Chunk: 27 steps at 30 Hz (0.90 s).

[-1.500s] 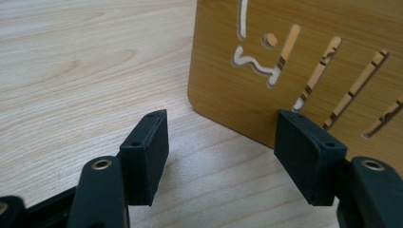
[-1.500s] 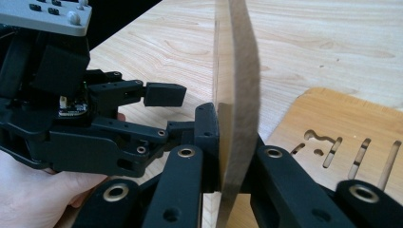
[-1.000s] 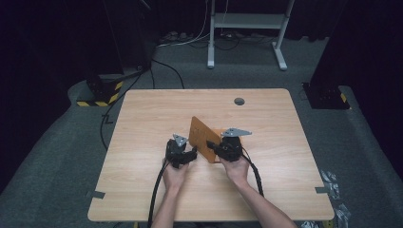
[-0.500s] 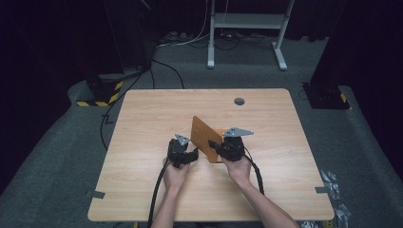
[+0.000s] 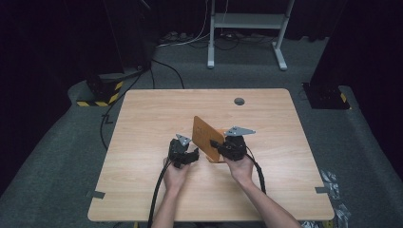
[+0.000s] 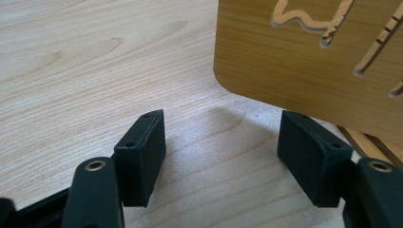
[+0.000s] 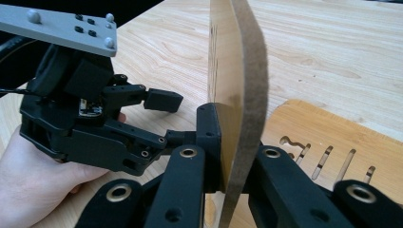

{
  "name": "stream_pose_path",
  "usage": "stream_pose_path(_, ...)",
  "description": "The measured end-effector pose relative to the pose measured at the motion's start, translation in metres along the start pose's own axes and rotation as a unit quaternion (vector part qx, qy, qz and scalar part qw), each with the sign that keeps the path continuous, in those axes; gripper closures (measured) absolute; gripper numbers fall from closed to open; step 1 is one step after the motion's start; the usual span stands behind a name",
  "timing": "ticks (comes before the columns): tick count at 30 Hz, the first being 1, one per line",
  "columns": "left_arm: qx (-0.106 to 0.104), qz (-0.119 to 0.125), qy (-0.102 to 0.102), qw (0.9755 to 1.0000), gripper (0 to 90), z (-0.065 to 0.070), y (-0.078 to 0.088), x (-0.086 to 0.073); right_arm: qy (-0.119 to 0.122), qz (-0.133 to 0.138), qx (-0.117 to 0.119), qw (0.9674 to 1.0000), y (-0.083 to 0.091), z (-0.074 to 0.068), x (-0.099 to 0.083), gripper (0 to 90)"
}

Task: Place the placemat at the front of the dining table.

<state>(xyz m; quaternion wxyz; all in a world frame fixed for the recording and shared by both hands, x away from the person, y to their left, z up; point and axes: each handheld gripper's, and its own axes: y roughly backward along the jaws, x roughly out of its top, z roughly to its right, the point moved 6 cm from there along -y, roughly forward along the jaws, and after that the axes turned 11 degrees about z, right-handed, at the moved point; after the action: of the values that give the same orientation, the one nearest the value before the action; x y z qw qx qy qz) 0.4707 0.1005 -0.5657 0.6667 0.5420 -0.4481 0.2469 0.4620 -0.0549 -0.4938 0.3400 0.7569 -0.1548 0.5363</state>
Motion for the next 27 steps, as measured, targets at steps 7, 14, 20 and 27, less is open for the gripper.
stream_pose_path(7,-0.001,0.000,0.000,1.0000,33.0,0.000,0.000,0.000,0.006,0.002,0.005,1.0000,0.003,-0.002,0.003,86.3)
stream_pose_path(14,-0.002,-0.001,0.000,1.0000,32.6,0.000,0.000,0.000,-0.004,-0.005,0.007,1.0000,0.006,0.002,0.003,86.3)
stream_pose_path(20,-0.001,-0.001,0.000,1.0000,32.3,0.000,0.000,0.000,-0.001,-0.007,0.005,1.0000,0.009,0.006,0.004,86.3)
stream_pose_path(27,-0.001,-0.001,-0.001,1.0000,32.2,0.000,0.000,0.000,-0.004,-0.005,0.009,0.9999,0.014,0.009,0.007,86.3)
